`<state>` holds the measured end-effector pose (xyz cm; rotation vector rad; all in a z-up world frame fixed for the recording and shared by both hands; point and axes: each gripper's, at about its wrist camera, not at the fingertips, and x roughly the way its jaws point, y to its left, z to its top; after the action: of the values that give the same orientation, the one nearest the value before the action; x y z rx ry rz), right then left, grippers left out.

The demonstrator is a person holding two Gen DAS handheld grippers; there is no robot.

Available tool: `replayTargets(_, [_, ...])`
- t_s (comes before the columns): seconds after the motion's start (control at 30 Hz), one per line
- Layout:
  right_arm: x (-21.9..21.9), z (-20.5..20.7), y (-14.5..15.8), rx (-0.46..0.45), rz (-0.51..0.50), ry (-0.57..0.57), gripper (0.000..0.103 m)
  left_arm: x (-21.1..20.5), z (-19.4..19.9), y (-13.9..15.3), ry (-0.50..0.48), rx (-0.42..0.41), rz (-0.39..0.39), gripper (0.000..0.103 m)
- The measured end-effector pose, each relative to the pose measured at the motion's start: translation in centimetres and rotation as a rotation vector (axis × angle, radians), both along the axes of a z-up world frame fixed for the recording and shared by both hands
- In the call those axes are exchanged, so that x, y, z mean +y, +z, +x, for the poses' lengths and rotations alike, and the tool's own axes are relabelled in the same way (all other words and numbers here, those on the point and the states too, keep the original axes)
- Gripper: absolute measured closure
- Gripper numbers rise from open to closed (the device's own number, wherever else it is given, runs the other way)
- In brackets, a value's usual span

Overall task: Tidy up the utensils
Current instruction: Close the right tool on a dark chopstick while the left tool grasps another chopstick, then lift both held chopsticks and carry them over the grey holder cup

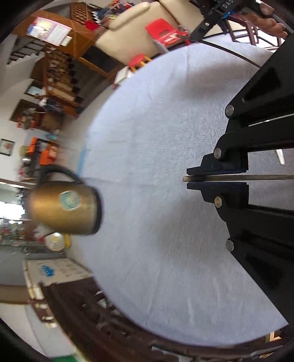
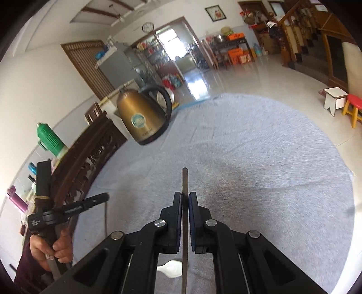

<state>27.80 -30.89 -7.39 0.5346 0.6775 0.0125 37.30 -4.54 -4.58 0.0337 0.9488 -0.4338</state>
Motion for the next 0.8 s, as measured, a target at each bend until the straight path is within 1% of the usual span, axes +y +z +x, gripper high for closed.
replayTargets(0.1, [0.2,-2.7,1.5,-0.051,-0.019,-0.035,0.096,2.7,-1.9,3.1,0.033,-0.076,-0.042,0.098])
replayTargets(0.27, [0.9,-7.4,3.7,-0.132,-0.061,-0.106,0.097,6.5,-5.7,6.3,0.089,-0.179,-0.1,0.098])
replayTargets(0.47, [2.0,-13.0,6.1,-0.212,-0.117,-0.182,0.097,9.4,-8.8,8.1,0.131,-0.242,-0.143,0.098])
replayTargets(0.6, [2.7,-15.6,7.7,-0.252,-0.154,-0.202,0.097,11.0,-10.9,9.2,0.162,-0.274,-0.17,0.098])
replayTargets(0.8, [4.1,-19.0,10.6,-0.32,-0.214,-0.208,0.097,12.9,-14.1,11.2,0.196,-0.34,-0.184,0.098])
